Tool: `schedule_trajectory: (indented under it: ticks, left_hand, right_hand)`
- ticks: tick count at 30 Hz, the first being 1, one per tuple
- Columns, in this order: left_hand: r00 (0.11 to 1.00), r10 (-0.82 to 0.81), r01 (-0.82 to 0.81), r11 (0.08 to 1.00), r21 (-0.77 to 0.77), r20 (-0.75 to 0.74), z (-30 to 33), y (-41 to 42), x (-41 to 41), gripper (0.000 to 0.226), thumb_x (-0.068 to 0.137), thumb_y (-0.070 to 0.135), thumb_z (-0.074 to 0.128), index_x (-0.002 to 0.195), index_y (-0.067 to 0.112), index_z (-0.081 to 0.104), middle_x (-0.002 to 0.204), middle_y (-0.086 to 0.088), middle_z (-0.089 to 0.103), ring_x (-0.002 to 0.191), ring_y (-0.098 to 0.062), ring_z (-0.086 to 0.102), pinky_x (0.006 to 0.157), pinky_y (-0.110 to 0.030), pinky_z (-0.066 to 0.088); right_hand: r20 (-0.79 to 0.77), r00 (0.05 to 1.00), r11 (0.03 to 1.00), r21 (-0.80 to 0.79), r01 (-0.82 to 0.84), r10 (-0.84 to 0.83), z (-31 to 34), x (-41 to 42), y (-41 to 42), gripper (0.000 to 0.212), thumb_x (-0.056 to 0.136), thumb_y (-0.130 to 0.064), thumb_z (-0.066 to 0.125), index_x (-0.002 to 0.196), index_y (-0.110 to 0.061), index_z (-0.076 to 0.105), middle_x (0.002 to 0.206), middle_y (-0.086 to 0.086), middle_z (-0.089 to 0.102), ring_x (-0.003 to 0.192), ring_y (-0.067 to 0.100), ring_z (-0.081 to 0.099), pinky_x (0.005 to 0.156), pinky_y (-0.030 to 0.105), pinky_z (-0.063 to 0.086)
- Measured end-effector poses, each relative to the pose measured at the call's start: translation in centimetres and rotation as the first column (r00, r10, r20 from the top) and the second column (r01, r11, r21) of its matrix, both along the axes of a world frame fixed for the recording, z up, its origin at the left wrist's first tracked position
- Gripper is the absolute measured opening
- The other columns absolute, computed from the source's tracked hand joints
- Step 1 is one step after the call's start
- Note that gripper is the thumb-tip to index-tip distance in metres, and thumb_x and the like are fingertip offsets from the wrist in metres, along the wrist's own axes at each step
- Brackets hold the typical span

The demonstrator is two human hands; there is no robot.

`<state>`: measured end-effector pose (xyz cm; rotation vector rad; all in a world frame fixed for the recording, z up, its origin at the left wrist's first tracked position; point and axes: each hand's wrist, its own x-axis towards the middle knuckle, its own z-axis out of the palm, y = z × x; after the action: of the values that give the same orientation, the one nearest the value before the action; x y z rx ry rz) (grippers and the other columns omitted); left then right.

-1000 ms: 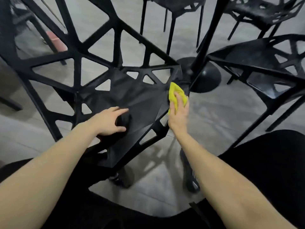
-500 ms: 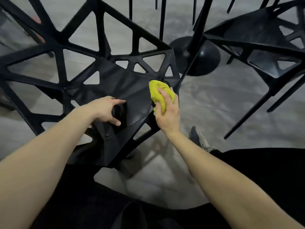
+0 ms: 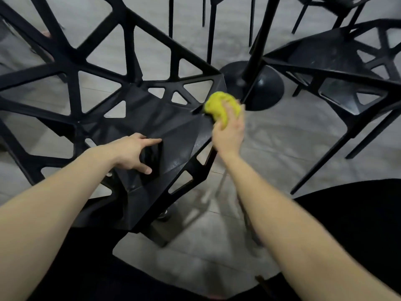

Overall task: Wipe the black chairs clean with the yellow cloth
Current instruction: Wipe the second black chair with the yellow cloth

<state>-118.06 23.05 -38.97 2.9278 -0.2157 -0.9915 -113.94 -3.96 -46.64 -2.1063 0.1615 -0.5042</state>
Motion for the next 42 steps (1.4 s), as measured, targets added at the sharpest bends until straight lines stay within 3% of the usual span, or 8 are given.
schedule_trajectory:
  ticks: [4, 11, 17, 19, 23, 28, 33, 42]
  left_hand:
    - [1.0, 0.019, -0.019, 1.0, 0.024, -0.011, -0.1, 0.0, 1.1, 0.133, 0.066, 0.059, 0.098, 0.168, 0.054, 0.012, 0.165, -0.004, 0.029, 0.149, -0.035, 0.038, 0.119, -0.05, 0.043]
    - [0.988, 0.099, -0.092, 0.994, 0.066, -0.119, -1.5, 0.6, 4.0, 0.197, -0.004, 0.089, 0.077, 0.169, 0.048, -0.009, 0.18, -0.001, -0.011, 0.166, -0.035, 0.002, 0.13, -0.056, 0.029]
    - [0.996, 0.059, -0.052, 0.993, 0.11, -0.061, -0.6, -0.1, 3.8, 0.18, 0.021, 0.08, 0.096, 0.166, 0.057, -0.009, 0.176, 0.001, 0.002, 0.161, -0.032, 0.015, 0.122, -0.054, 0.041]
    - [0.999, 0.002, 0.003, 0.988, 0.155, -0.032, -0.4, -0.3, 4.1, 0.177, 0.024, 0.085, 0.093, 0.165, 0.057, -0.01, 0.169, -0.001, 0.012, 0.154, -0.032, 0.023, 0.115, -0.053, 0.048]
    - [0.999, -0.012, 0.008, 0.996, 0.089, 0.04, 0.0, 0.7, 5.8, 0.134, 0.057, 0.072, 0.095, 0.165, 0.059, 0.016, 0.149, 0.002, 0.033, 0.142, -0.029, 0.041, 0.105, -0.047, 0.052]
    - [0.981, 0.101, -0.116, 0.99, 0.082, 0.165, -0.4, 1.1, 7.1, 0.147, 0.053, 0.065, 0.1, 0.169, 0.046, 0.011, 0.16, -0.002, 0.032, 0.151, -0.029, 0.038, 0.108, -0.052, 0.051]
    - [0.956, 0.291, -0.295, 0.946, 0.132, 0.046, -0.8, 2.1, 7.5, 0.176, 0.041, 0.081, 0.095, 0.171, 0.031, -0.013, 0.179, -0.012, -0.011, 0.167, -0.035, -0.001, 0.125, -0.064, 0.032]
    - [0.969, 0.241, -0.245, 0.961, 0.126, 0.046, -1.5, 3.4, 7.1, 0.173, 0.039, 0.102, 0.074, 0.17, 0.036, -0.017, 0.18, -0.006, -0.018, 0.168, -0.024, -0.005, 0.13, -0.057, 0.024]
  right_hand:
    - [-0.074, 0.997, 1.0, -0.006, 0.022, -0.023, 1.0, 2.5, -1.1, 0.058, 0.09, -0.028, 0.056, 0.148, -0.029, 0.061, 0.158, 0.015, 0.047, 0.145, 0.036, 0.047, 0.116, 0.052, 0.044]
    - [0.043, 0.713, 0.66, -0.42, -0.623, 0.7, 0.1, -2.1, 1.8, 0.053, 0.085, -0.003, 0.069, 0.135, -0.019, 0.073, 0.149, 0.015, 0.058, 0.153, 0.033, 0.041, 0.129, 0.047, 0.029]
    - [-0.009, 0.957, 0.876, -0.401, -0.27, 0.291, 3.6, 11.2, -0.8, 0.054, 0.094, -0.007, 0.063, 0.145, -0.026, 0.065, 0.167, 0.012, 0.039, 0.159, 0.035, 0.027, 0.129, 0.055, 0.026]
    - [-0.034, 0.887, 0.793, -0.433, -0.428, 0.46, 2.6, 6.7, 1.3, 0.044, 0.095, -0.014, 0.067, 0.138, -0.024, 0.07, 0.162, 0.013, 0.046, 0.157, 0.034, 0.033, 0.128, 0.054, 0.026]
    - [-0.177, 0.509, 0.315, -0.605, -0.731, 0.842, 2.7, 5.4, -1.4, 0.035, 0.1, -0.017, 0.069, 0.134, -0.024, 0.073, 0.153, 0.008, 0.056, 0.146, 0.028, 0.046, 0.125, 0.039, 0.033]
    - [0.018, 0.823, 0.631, -0.651, -0.421, 0.568, 5.1, 13.4, -3.2, 0.039, 0.1, -0.009, 0.068, 0.137, -0.019, 0.07, 0.154, 0.012, 0.054, 0.143, 0.038, 0.046, 0.121, 0.051, 0.037]
    - [-0.065, 0.672, 0.477, -0.654, -0.587, 0.737, 3.2, 8.9, -2.4, 0.035, 0.106, -0.015, 0.066, 0.14, -0.021, 0.069, 0.158, 0.008, 0.052, 0.154, 0.034, 0.038, 0.129, 0.044, 0.027]
    - [-0.149, 0.628, 0.296, -0.784, -0.546, 0.764, 2.5, 15.9, 7.7, 0.035, 0.106, -0.026, 0.059, 0.141, -0.024, 0.067, 0.158, 0.009, 0.051, 0.146, 0.035, 0.046, 0.121, 0.05, 0.038]
